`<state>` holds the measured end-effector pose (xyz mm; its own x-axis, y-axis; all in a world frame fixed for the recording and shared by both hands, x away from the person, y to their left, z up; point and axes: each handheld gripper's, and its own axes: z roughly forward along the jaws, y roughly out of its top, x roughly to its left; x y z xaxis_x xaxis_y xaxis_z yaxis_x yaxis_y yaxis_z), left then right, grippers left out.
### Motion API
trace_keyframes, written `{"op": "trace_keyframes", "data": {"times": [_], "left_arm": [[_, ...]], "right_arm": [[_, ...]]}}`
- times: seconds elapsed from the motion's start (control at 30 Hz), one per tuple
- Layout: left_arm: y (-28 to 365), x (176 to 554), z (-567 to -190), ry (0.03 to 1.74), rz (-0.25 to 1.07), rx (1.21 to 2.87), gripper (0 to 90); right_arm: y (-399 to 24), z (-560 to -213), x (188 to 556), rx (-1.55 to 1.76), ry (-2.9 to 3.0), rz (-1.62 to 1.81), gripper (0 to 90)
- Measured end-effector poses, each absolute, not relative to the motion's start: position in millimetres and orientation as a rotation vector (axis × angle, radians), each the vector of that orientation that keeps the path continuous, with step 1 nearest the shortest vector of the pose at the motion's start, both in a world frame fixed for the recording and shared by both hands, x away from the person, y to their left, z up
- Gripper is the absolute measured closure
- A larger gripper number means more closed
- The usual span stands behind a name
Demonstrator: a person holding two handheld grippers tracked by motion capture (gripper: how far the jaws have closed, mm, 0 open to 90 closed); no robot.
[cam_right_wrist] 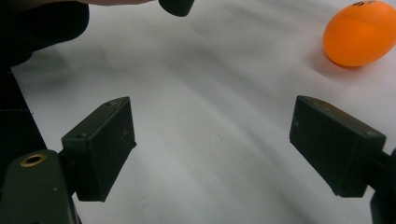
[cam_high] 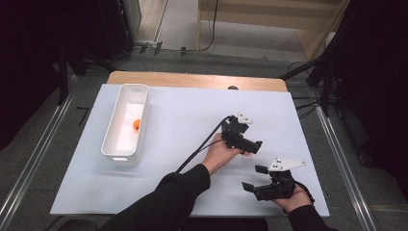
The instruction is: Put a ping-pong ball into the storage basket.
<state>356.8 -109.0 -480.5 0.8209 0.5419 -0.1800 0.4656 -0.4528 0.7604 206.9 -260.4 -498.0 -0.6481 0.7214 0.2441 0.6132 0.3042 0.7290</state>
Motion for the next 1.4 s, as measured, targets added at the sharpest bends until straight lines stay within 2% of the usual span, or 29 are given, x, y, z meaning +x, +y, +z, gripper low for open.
{"op": "trace_keyframes", "data": {"times": [0.97, 1.4], "left_arm": [[-114, 353, -508, 0.743, 0.111, 2.205, 0.0], [-119, 348, -520, 0.698, 0.213, 2.291, 0.0]], "right_arm": [[-259, -499, 207, 1.245, 2.443, 1.263, 12.6], [-259, -499, 207, 1.245, 2.446, 1.26, 12.6]]}}
